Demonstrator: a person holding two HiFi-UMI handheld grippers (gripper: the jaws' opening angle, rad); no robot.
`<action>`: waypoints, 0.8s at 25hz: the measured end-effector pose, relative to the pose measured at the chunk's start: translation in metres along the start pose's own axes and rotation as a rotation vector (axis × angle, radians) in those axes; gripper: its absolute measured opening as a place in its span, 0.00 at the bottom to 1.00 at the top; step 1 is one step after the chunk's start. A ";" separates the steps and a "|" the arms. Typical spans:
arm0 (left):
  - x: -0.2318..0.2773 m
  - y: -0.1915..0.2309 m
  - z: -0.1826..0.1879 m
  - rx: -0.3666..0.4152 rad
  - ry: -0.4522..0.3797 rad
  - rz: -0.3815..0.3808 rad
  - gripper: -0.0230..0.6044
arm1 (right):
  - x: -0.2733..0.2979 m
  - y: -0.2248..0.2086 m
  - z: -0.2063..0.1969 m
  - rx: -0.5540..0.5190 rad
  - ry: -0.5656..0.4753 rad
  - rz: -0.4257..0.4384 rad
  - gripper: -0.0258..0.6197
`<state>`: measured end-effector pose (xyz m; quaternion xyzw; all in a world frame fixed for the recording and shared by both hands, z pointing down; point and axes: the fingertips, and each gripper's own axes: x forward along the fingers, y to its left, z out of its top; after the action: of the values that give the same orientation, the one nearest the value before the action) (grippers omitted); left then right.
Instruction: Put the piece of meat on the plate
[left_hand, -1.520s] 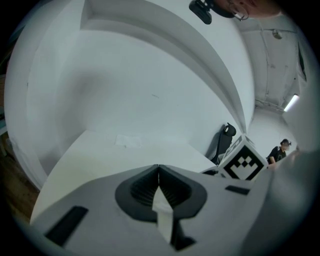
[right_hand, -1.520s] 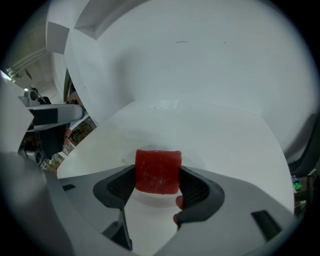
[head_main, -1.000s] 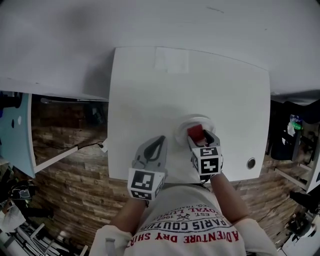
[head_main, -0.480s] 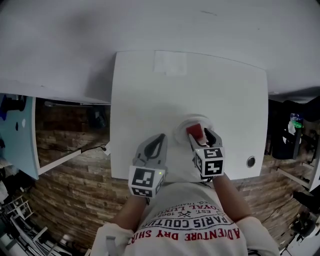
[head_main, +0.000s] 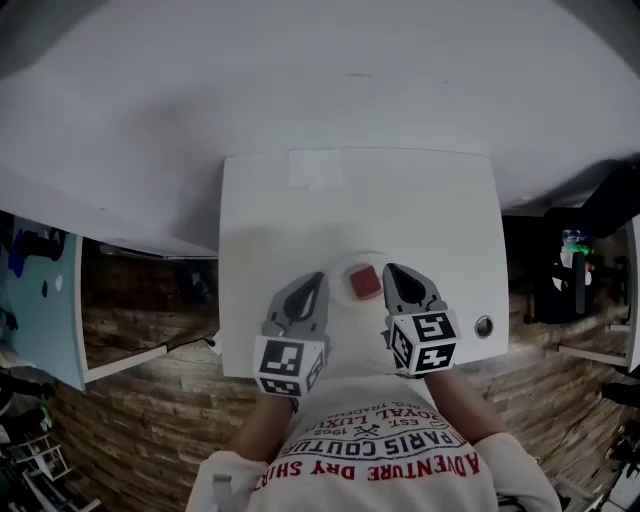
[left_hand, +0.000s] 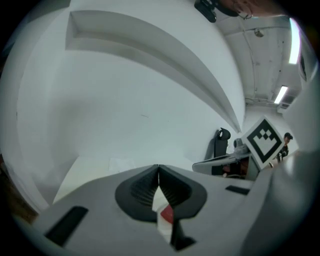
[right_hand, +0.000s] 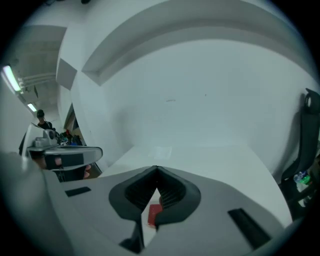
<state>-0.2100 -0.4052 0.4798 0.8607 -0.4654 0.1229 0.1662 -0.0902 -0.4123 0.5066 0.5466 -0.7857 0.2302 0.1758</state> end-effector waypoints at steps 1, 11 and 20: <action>-0.002 -0.002 0.008 0.011 -0.018 0.002 0.05 | -0.007 0.001 0.009 0.003 -0.041 0.015 0.06; -0.020 -0.033 0.086 0.111 -0.196 -0.013 0.05 | -0.079 0.000 0.090 -0.041 -0.330 0.026 0.06; -0.040 -0.050 0.126 0.174 -0.294 -0.016 0.05 | -0.104 0.009 0.116 -0.125 -0.435 0.036 0.06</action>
<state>-0.1819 -0.3997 0.3409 0.8841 -0.4655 0.0341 0.0223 -0.0665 -0.3933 0.3534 0.5574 -0.8274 0.0606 0.0317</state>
